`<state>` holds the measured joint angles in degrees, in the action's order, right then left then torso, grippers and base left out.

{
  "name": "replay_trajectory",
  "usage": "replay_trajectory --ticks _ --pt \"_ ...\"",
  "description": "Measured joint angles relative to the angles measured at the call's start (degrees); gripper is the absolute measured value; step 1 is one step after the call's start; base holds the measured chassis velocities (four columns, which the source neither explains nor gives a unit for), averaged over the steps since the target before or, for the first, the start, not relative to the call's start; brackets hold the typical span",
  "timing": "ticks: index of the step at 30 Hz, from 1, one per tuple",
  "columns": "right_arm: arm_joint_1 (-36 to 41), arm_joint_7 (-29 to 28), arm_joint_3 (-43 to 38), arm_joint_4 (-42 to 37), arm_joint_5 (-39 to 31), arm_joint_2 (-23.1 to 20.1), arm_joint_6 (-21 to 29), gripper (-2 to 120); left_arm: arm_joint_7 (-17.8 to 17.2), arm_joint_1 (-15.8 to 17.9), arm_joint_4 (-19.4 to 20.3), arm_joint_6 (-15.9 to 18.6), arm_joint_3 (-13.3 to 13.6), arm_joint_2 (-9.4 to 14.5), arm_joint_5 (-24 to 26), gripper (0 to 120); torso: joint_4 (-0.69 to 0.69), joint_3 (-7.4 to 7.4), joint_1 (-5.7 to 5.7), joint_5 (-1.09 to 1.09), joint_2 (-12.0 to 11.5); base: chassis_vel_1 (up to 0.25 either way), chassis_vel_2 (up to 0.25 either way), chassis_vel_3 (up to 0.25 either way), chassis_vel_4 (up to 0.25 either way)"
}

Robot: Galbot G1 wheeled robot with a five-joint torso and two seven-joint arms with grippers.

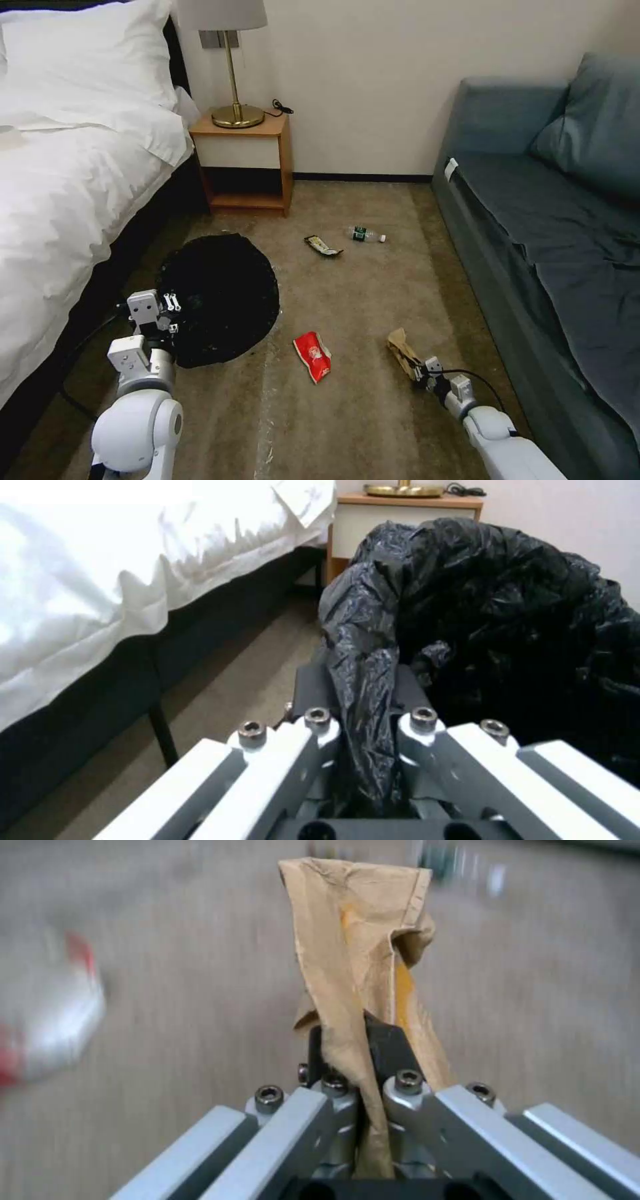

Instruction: Pick up the trash bin, then pick up the garbage on the floor and place it into the trash bin.

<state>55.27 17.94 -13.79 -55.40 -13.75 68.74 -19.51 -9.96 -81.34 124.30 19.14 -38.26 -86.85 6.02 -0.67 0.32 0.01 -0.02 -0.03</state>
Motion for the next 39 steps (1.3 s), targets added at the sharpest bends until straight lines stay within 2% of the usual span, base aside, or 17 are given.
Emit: replay_trajectory --ticks 2,4,6,7,8,9,11,13,17,19,29,39 --pt "-0.8 -1.7 0.8 -3.1 -0.5 0.4 -0.2 0 -0.1 0.2 -0.6 -0.1 0.0 -0.1 0.0 5 -0.01 0.01 0.00 0.01 0.0 0.000 0.000 0.000 0.000" --pt "-1.8 -4.7 3.0 -10.5 -3.0 0.3 0.5 0 -0.2 0.5 -1.4 -0.1 0.0 -0.1 0.0 5 0.01 0.00 0.00 -0.02 0.0 0.000 0.000 0.000 0.000" --pt "-1.9 -5.4 3.6 -12.4 -3.8 0.1 0.9 0 -0.2 0.5 -1.5 -0.1 0.0 -0.1 0.0 5 0.00 0.00 0.00 -0.01 0.0 0.000 0.000 0.000 0.000" --pt "-2.6 -8.7 6.6 -20.0 -6.3 -0.6 2.4 0 -0.2 1.0 -2.1 -0.1 0.1 -0.1 0.0 5 -0.01 0.00 0.00 -0.01 0.0 0.000 0.000 0.000 0.000" --pt "-2.6 -8.7 6.6 -20.0 -6.3 -0.6 2.4 0 -0.2 1.0 -2.1 -0.1 0.1 -0.1 0.0 5 -0.01 0.00 0.00 -0.01 0.0 0.000 0.000 0.000 0.000" --pt "-3.5 -13.6 11.2 -28.2 -8.8 -1.8 4.3 0 -0.2 1.5 -2.8 -0.1 0.3 -0.3 0.0 5 -0.01 0.00 0.01 0.00 0.0 0.000 0.000 0.000 0.000" --pt "-3.9 -14.9 12.7 -30.4 -9.3 -2.1 4.7 0 -0.2 1.6 -3.0 -0.1 0.5 -0.3 -0.1 5 -0.02 0.00 0.00 0.00 0.0 0.000 0.000 0.000 0.000" --pt "-5.7 -18.8 18.3 -36.6 -10.8 -3.0 6.0 0 -0.2 1.8 -3.4 -0.1 0.9 -0.6 -0.2 5 -0.01 0.00 0.00 0.00 0.0 0.000 0.000 0.000 0.000" --pt "-7.7 -20.7 23.1 -40.6 -11.8 -3.1 7.5 0 -0.2 1.9 -3.7 -0.2 1.3 -0.9 -0.4 5 -0.02 0.00 0.00 -0.01 0.0 0.000 0.000 0.000 0.000" --pt "-10.8 -21.8 27.8 -43.7 -12.8 -1.8 8.9 0 -0.2 1.8 -3.7 -0.2 1.6 -1.2 -0.6 5 -0.01 0.00 0.00 0.00 0.0 0.000 0.000 0.000 0.000" --pt "-14.9 -23.1 35.6 -46.6 -13.8 1.8 10.6 0 -0.3 2.2 -3.5 0.0 1.8 -1.8 -1.2 5 -0.01 0.00 0.00 0.00 0.0 0.000 0.000 0.000 0.000" --pt "-12.9 -21.9 38.7 -39.5 -11.6 4.0 9.1 0 -0.2 2.4 -3.2 0.0 4.1 -2.8 -2.3 5 -0.02 0.00 0.00 0.01 0.0 0.000 0.000 0.000 0.000"
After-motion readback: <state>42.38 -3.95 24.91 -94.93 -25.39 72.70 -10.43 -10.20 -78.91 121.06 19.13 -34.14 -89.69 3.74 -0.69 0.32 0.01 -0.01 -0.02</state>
